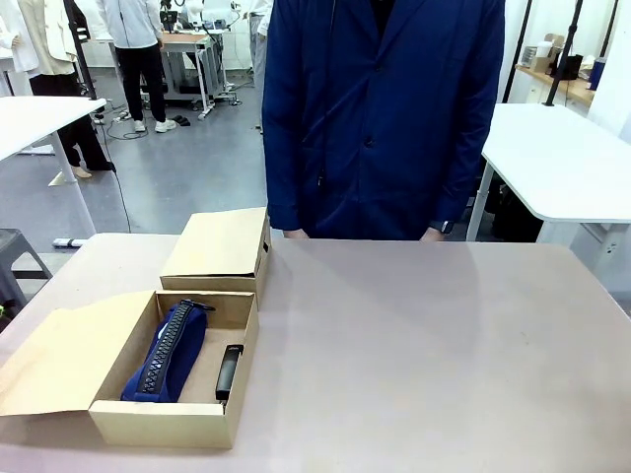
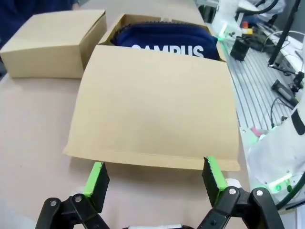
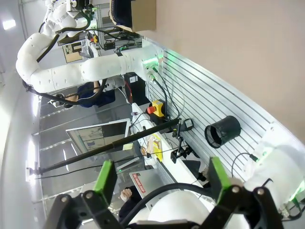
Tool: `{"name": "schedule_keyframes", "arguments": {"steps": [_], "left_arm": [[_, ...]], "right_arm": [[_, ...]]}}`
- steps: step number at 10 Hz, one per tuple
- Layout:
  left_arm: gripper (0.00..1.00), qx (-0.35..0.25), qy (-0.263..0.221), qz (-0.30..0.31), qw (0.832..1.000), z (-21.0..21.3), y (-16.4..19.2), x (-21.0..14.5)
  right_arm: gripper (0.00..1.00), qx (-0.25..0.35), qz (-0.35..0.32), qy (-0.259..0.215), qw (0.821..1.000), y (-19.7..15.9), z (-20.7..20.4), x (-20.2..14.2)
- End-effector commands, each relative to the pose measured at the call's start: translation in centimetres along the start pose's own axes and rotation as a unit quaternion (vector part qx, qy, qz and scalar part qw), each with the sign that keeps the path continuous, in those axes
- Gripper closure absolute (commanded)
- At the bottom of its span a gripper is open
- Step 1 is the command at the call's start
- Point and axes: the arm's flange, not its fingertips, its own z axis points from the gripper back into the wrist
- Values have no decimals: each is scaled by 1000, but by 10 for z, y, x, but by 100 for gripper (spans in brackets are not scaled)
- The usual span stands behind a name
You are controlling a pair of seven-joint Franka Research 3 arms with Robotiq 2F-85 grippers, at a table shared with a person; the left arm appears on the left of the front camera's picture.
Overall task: Place items inside the box.
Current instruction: Close the lid of the Mailer Box closest to the robot.
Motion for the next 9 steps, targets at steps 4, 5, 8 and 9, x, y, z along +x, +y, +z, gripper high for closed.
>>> {"name": "schedule_keyframes", "arguments": {"steps": [4,5,8,9], "left_arm": [[0,-23,42,-12,999,-1,10,-24],[0,-27,59,-9,998,-3,12,-30],[0,-12,107,0,994,-6,12,-44],[0,-22,118,-4,993,-8,11,-47]], "right_arm": [[0,8,10,-1,1000,1,0,-1],[0,8,10,-1,1000,1,0,-1],[0,8,10,-1,1000,1,0,-1],[0,8,10,-1,1000,1,0,-1]]}}
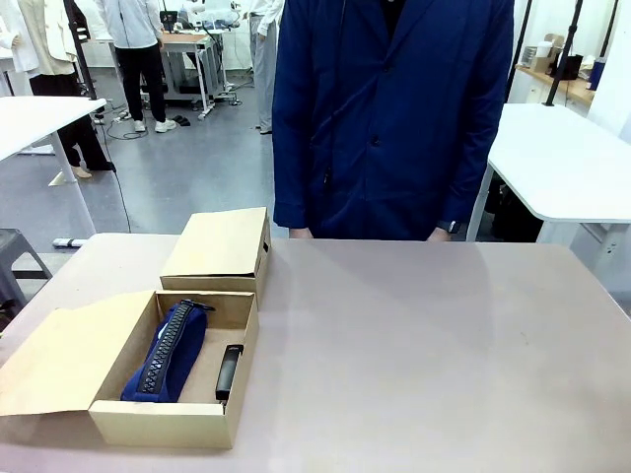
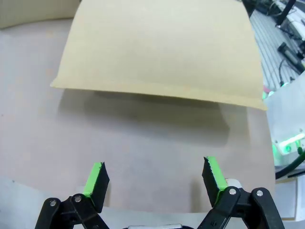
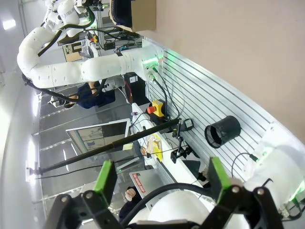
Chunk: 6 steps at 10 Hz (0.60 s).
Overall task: Place items inside the box.
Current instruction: Close the lid of the Mailer Box closest to the robot.
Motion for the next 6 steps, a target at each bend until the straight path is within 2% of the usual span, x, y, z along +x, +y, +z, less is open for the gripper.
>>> {"name": "schedule_keyframes", "arguments": {"steps": [1,4,6], "left_arm": [[0,-11,14,-13,1000,-8,-7,-2],[0,17,0,-26,1000,-10,-9,0],[0,25,-19,-35,999,8,-14,4]], "right_arm": [[0,8,10,-1,1000,1,0,-1],[0,8,10,-1,1000,1,0,-1],[0,8,10,-1,1000,1,0,-1]]}}
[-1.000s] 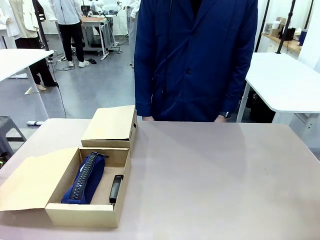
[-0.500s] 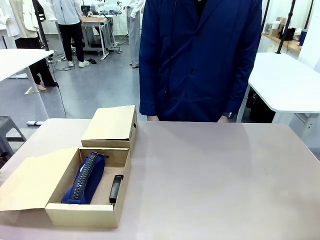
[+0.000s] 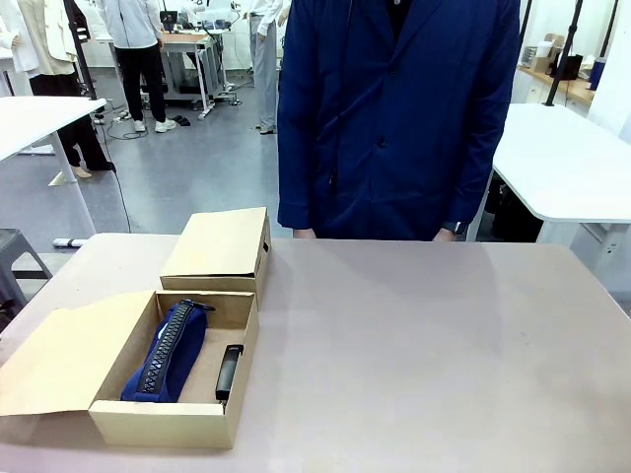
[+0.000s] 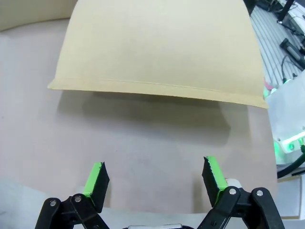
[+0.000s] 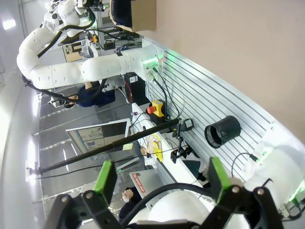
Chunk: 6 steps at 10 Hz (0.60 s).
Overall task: Place items inside the box.
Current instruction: Close the lid of the Mailer Box closest to the robot.
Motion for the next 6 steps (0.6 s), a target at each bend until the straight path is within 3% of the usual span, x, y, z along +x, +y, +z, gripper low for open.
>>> {"name": "schedule_keyframes", "arguments": {"steps": [1,6], "left_arm": [[0,13,-26,-31,999,6,-12,5],[0,-3,4,-41,999,-25,-6,4]], "right_arm": [[0,8,10,-1,1000,1,0,-1],[0,8,10,-1,1000,1,0,-1]]}}
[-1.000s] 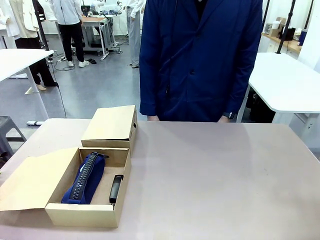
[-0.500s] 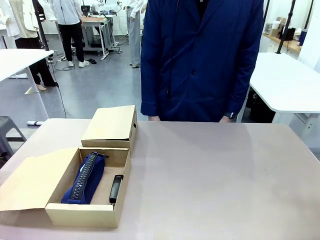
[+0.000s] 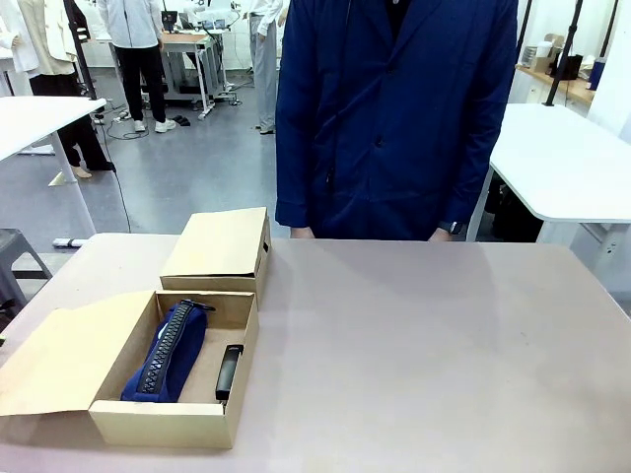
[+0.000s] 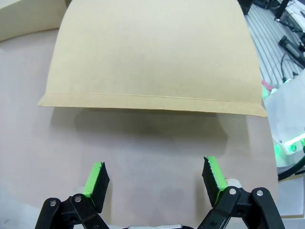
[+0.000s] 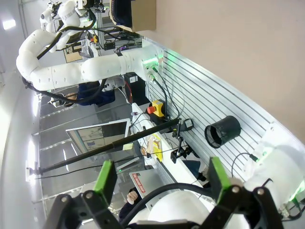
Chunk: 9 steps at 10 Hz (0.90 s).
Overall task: Place items inside the box.
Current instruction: Close the lid of the Mailer Box closest to the robot.
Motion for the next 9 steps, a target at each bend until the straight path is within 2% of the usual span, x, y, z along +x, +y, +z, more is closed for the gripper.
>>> {"name": "schedule_keyframes", "arguments": {"steps": [1,4,8,9], "left_arm": [[0,-11,9,-20,1000,-17,0,0],[0,-23,40,-24,999,-43,1,2],[0,-25,68,-25,997,-53,2,3],[0,-32,53,-29,998,-55,0,2]], "right_arm": [[0,8,10,-1,1000,1,0,-1],[0,8,10,-1,1000,1,0,-1],[0,8,10,-1,1000,1,0,-1],[0,8,10,-1,1000,1,0,-1]]}}
